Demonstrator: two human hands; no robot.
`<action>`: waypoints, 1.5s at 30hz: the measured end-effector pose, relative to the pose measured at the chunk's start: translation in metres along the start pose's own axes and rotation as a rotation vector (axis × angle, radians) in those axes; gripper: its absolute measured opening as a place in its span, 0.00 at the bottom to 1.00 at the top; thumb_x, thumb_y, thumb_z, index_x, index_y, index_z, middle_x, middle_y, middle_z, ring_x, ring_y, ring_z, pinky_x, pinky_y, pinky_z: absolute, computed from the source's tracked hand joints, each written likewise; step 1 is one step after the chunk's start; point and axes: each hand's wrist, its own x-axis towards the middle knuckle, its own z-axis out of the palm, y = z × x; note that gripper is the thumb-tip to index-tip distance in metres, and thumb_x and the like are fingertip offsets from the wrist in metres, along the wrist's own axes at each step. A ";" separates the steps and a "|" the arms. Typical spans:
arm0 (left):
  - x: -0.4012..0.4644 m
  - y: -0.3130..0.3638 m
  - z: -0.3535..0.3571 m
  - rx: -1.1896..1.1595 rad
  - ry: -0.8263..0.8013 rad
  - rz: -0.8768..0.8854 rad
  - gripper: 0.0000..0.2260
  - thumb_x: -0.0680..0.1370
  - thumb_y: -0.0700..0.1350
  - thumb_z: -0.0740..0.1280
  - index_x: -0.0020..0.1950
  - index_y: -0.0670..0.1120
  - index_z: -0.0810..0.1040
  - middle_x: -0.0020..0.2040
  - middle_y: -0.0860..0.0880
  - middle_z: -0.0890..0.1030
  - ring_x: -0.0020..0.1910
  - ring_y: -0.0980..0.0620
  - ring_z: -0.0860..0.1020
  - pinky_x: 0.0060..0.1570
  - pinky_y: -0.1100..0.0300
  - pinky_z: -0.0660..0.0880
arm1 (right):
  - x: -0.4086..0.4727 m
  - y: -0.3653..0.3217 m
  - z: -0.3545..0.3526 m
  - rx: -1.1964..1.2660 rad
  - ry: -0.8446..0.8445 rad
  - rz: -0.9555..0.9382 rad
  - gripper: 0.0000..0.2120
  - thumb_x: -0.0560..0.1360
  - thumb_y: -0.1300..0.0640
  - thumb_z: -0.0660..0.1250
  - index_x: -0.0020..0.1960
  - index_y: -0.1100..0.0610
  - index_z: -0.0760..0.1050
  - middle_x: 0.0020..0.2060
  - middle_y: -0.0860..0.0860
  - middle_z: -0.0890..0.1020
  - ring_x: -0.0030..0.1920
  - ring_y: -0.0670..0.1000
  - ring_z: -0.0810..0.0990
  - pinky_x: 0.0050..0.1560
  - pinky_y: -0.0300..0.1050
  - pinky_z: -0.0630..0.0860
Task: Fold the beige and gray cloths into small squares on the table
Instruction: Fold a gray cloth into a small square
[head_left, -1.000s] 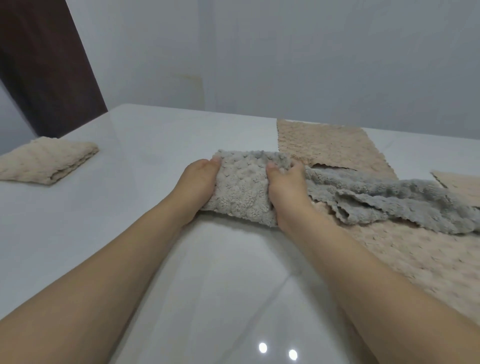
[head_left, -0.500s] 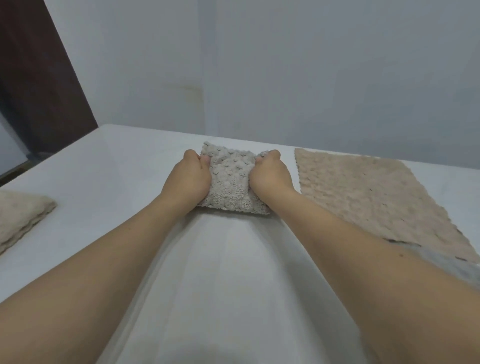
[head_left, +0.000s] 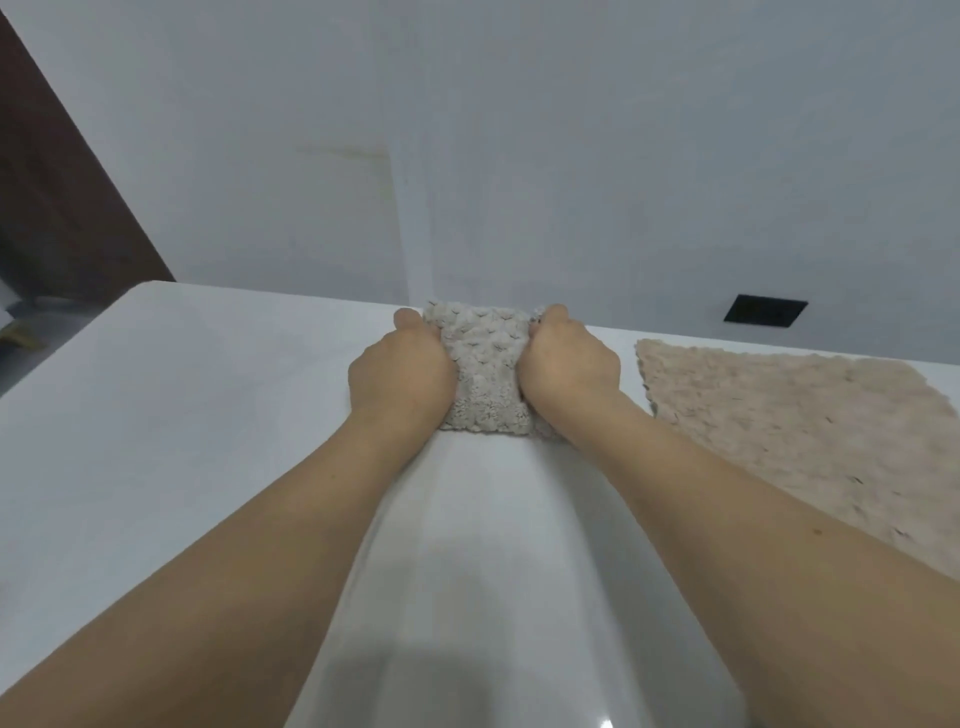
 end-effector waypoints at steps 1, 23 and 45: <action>0.004 0.000 0.003 0.031 0.002 0.009 0.07 0.79 0.38 0.56 0.55 0.40 0.69 0.35 0.50 0.65 0.33 0.45 0.67 0.29 0.56 0.56 | 0.004 0.000 0.002 -0.013 -0.002 -0.004 0.10 0.80 0.60 0.54 0.60 0.60 0.65 0.56 0.57 0.78 0.55 0.59 0.78 0.42 0.47 0.64; -0.009 -0.012 0.025 0.022 -0.058 0.433 0.28 0.83 0.58 0.48 0.80 0.48 0.55 0.81 0.50 0.55 0.80 0.50 0.48 0.77 0.48 0.50 | 0.024 0.022 0.031 -0.009 0.099 -0.050 0.22 0.82 0.49 0.44 0.67 0.56 0.69 0.67 0.53 0.73 0.71 0.56 0.64 0.73 0.60 0.53; -0.179 0.011 0.008 -0.071 0.137 0.467 0.28 0.84 0.53 0.52 0.80 0.44 0.51 0.81 0.47 0.50 0.80 0.48 0.46 0.78 0.48 0.42 | -0.171 0.140 -0.056 -0.115 0.161 -0.396 0.26 0.83 0.49 0.47 0.78 0.59 0.55 0.78 0.54 0.57 0.77 0.50 0.52 0.77 0.50 0.43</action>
